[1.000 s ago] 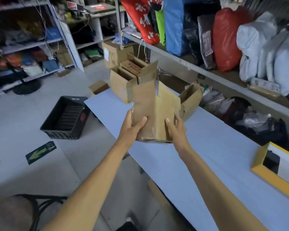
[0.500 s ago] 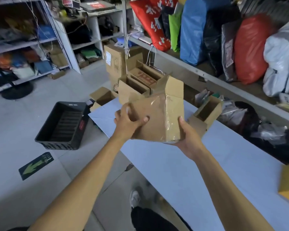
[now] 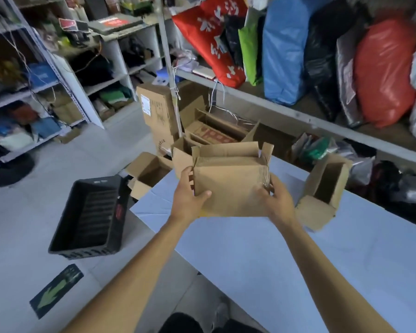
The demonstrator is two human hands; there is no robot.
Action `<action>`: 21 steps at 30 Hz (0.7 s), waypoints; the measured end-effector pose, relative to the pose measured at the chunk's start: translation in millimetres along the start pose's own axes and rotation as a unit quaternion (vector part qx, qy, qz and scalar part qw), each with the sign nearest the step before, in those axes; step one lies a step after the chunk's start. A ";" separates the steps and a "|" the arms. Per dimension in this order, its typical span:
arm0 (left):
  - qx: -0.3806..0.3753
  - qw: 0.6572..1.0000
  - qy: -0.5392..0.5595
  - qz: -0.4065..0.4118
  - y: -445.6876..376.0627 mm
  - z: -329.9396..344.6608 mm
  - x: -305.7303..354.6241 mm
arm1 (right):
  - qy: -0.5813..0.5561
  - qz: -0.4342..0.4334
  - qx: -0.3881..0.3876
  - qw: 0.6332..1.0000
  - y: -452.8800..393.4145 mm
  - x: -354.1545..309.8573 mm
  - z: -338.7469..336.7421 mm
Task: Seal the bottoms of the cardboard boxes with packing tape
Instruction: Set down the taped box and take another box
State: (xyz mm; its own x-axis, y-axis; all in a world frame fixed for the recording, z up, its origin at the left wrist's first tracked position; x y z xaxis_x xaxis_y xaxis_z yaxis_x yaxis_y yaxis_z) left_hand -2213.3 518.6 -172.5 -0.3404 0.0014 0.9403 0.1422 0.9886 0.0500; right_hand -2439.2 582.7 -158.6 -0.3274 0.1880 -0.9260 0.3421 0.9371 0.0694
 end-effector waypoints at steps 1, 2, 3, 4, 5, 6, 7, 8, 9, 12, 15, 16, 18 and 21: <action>-0.010 1.000 -0.014 0.005 -6.9 3.4 -0.1 | 0.022 0.005 0.023 0.999 -2.9 3.2 -3.0; -0.023 0.999 -0.030 0.014 -13.9 7.5 1.5 | 0.055 0.005 0.046 0.997 -5.4 5.8 -7.2; -0.039 0.998 -0.048 0.027 -21.5 13.2 4.8 | 0.079 0.007 0.068 0.994 -8.5 7.8 -11.4; -0.059 0.995 -0.067 0.038 -30.0 20.0 9.2 | 0.094 0.020 0.088 0.992 -12.3 9.6 -15.5; -0.081 0.991 -0.088 0.052 -39.8 28.5 13.6 | 0.096 0.036 0.106 0.989 -16.8 10.8 -19.8; -0.106 0.986 -0.111 0.069 -52.8 40.6 19.7 | 0.087 0.057 0.129 0.986 -20.4 11.9 -25.2; -0.115 0.981 -0.131 0.084 -59.5 48.6 26.8 | 0.073 0.068 0.144 0.985 -22.8 11.8 -28.4; -0.124 0.978 -0.140 0.094 -66.6 57.3 33.7 | 0.062 0.078 0.161 0.982 -26.3 11.9 -32.5; -0.141 0.975 -0.139 0.101 -75.1 69.1 38.1 | 0.052 0.092 0.188 0.976 -31.2 15.0 -38.7; -0.173 0.967 -0.136 0.129 -84.7 96.2 42.3 | 0.037 0.110 0.250 0.961 -32.1 24.0 -55.2; -0.197 0.959 -0.135 0.155 -83.9 111.0 39.5 | 0.036 0.127 0.280 0.951 -19.1 36.0 -62.7; -0.210 0.956 -0.135 0.157 -84.1 114.8 37.5 | 0.028 0.129 0.287 0.949 -15.8 39.4 -62.2; -0.229 0.952 -0.133 0.152 -84.6 118.3 36.4 | 0.023 0.134 0.296 0.945 -12.5 46.2 -57.9; -0.228 0.952 -0.128 0.161 -88.3 119.0 34.9 | 0.020 0.145 0.308 0.940 -12.5 52.7 -50.4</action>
State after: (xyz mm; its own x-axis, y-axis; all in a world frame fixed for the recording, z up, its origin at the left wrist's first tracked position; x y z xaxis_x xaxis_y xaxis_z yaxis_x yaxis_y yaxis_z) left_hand -2348.4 449.3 -184.2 -0.4185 0.3869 0.8217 0.6460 0.7628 -0.0301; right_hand -2505.1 595.7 -189.6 -0.1707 0.4315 -0.8858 0.8635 0.4985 0.0764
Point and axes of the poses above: each hand's wrist, its own y-axis away from the middle knuckle, its own z-axis out of the palm, x = y × z, the point moved 3 cm from there along -y, towards the middle knuckle, and after that the axes turned 3 degrees about -x, right-handed, at the moved point
